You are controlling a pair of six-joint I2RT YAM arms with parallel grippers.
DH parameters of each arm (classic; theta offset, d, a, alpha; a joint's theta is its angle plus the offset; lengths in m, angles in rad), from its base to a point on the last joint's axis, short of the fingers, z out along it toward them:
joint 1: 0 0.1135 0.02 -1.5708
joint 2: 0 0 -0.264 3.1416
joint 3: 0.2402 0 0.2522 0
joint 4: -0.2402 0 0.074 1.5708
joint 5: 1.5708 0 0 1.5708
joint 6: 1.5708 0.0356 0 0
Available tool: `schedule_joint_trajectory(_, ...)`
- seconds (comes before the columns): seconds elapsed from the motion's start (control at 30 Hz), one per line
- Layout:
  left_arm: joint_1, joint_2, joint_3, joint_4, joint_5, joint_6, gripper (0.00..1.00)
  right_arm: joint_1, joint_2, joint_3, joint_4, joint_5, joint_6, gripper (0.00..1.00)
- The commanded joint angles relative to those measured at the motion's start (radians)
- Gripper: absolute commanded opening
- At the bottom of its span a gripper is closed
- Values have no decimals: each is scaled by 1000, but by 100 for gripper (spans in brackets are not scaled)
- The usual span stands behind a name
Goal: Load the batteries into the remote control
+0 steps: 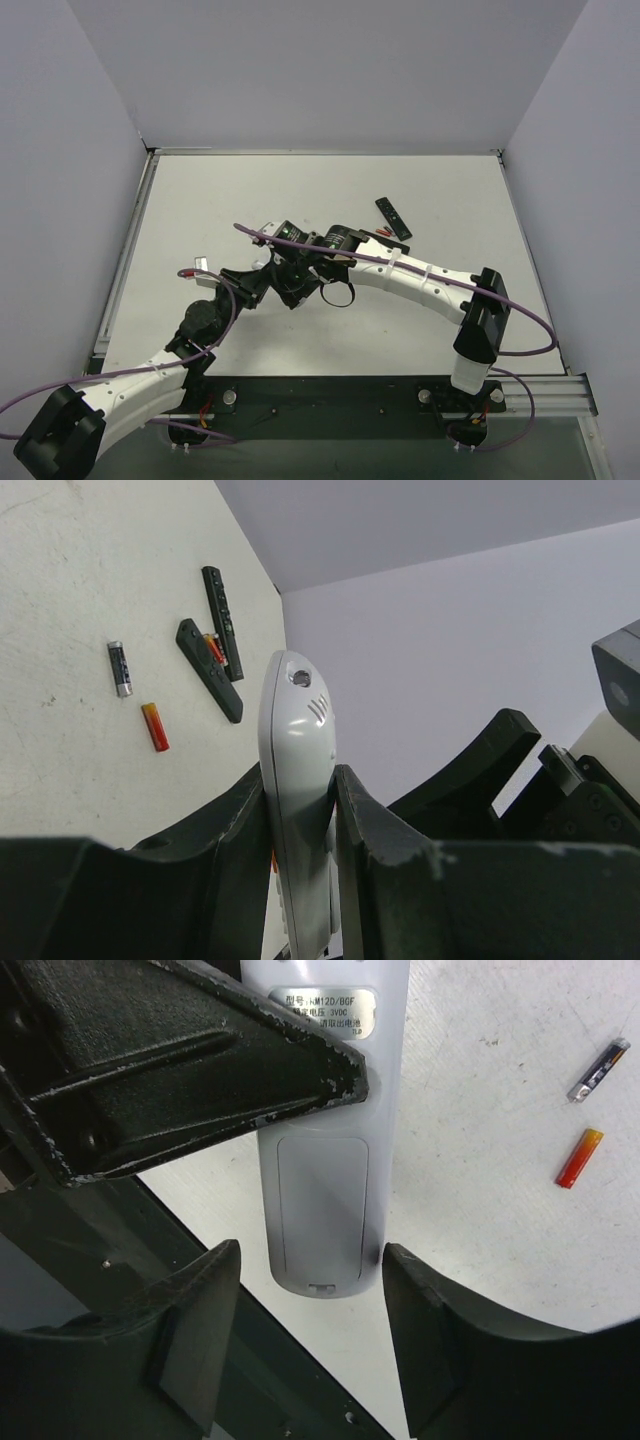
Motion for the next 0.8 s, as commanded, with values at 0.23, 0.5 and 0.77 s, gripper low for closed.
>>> schedule_joint_trajectory(0.23,-6,-75,-61,61,-23,-58,0,-60,-277,-251,296,-112,111,66)
schedule_joint_trajectory(0.5,-6,-102,-49,67,-7,-61,0,-222,-407,-583,770,-434,361,66)
schedule_joint_trajectory(0.77,-6,-108,-38,83,6,-68,0,-258,-381,-690,1023,-552,504,66)
